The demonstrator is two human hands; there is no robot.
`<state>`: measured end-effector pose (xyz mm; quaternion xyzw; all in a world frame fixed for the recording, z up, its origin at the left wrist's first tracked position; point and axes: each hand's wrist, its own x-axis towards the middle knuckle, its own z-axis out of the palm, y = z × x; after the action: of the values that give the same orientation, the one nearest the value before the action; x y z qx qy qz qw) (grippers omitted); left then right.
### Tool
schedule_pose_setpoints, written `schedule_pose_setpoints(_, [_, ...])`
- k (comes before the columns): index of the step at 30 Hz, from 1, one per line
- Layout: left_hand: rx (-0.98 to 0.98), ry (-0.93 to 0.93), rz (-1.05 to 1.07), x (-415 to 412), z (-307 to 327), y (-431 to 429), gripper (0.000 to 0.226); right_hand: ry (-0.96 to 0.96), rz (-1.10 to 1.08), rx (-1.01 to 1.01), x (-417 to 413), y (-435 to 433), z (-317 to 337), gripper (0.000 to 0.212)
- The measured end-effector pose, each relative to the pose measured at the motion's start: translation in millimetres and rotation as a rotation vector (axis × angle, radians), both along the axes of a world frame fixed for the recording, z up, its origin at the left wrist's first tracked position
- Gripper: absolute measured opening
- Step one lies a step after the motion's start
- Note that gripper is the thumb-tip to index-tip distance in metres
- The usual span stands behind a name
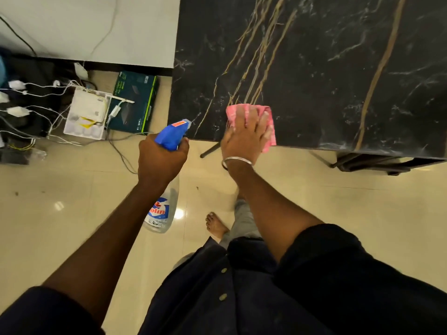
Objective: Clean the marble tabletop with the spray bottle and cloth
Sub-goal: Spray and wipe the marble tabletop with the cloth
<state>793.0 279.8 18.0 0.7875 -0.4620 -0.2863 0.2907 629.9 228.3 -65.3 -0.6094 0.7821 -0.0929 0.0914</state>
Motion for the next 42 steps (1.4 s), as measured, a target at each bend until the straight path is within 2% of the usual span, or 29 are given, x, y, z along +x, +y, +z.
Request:
schedule_pose_setpoints(6, [0.0,-0.034,0.051,17,7,8,0.031,-0.033,0.503,0.069,90,0,-4,0.057])
schedule_pose_setpoints(11, [-0.002,-0.041,0.022,2,7,8,0.035,0.065,0.756,0.07,53,-11,-4,0.054])
schedule_pose_setpoints(16, [-0.03,0.015,-0.107,-42,8,0,0.025,0.09,0.58,-0.02,-70,-4,-5,0.054])
schedule_pose_setpoints(20, [-0.027,0.027,-0.173,-74,6,-10,0.04,0.119,0.433,-0.017,-171,4,-1,0.057])
schedule_pose_setpoints(26, [0.009,0.029,-0.192,-139,5,-24,0.04,0.16,0.2,0.014,-295,13,1,0.056])
schedule_pose_setpoints(29, [0.01,0.035,-0.226,-171,4,-28,0.038,0.139,0.042,0.012,-325,11,2,0.055])
schedule_pose_setpoints(33, [0.029,0.06,-0.21,-206,1,-32,0.043,0.095,-0.182,0.036,-298,-1,5,0.06])
schedule_pose_setpoints(36, [0.029,0.043,-0.222,-223,1,-34,0.041,0.072,-0.068,0.048,-254,-10,7,0.06])
schedule_pose_setpoints(42, [0.069,-0.009,-0.198,-237,-3,-41,0.056,0.058,0.526,0.147,-186,-27,-2,0.049])
